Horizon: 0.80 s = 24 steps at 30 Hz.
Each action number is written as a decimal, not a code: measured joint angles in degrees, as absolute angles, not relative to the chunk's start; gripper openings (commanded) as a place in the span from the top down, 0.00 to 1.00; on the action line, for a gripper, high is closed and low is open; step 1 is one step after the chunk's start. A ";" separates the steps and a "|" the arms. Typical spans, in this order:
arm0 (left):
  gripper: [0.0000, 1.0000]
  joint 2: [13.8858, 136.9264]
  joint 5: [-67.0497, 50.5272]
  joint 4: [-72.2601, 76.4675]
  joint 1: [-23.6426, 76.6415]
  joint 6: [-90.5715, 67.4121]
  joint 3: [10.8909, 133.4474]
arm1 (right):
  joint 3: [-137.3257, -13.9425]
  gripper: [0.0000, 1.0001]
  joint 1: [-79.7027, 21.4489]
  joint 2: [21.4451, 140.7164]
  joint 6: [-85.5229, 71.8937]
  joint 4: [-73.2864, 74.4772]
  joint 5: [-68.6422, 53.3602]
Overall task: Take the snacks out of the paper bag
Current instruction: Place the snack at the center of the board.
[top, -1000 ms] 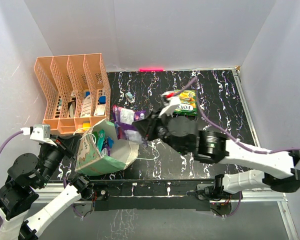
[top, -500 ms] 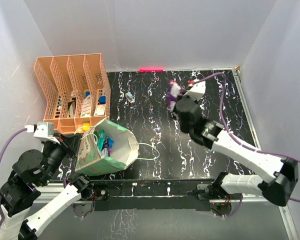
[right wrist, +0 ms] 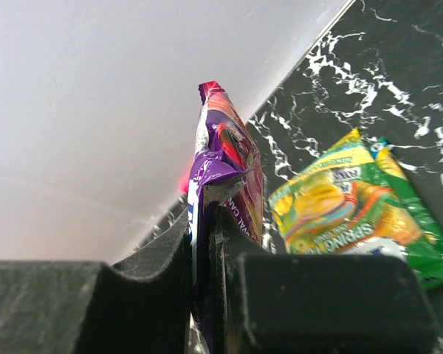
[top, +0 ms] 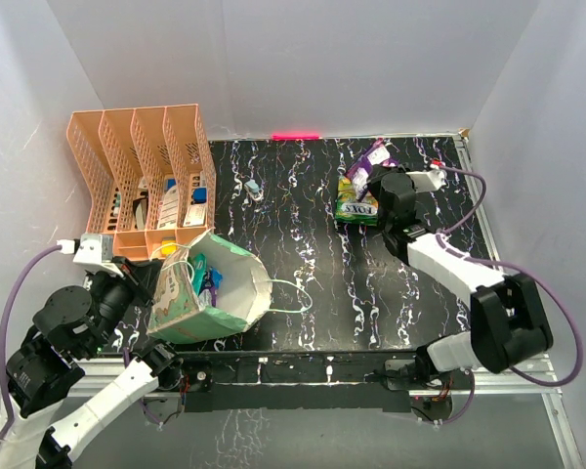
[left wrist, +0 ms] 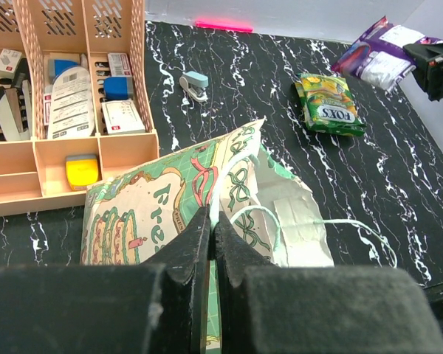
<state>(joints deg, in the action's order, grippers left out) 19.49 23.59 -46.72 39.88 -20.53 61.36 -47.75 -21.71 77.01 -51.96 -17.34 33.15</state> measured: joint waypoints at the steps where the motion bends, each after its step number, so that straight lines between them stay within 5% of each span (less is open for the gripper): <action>1: 1.00 19.57 23.59 -46.72 39.88 -20.56 61.23 | -47.72 0.93 -21.15 78.43 -54.39 -19.38 33.06; 24: 1.00 19.29 23.35 -46.74 39.88 -20.82 60.93 | -42.87 0.93 -18.98 98.98 -75.11 -49.08 39.27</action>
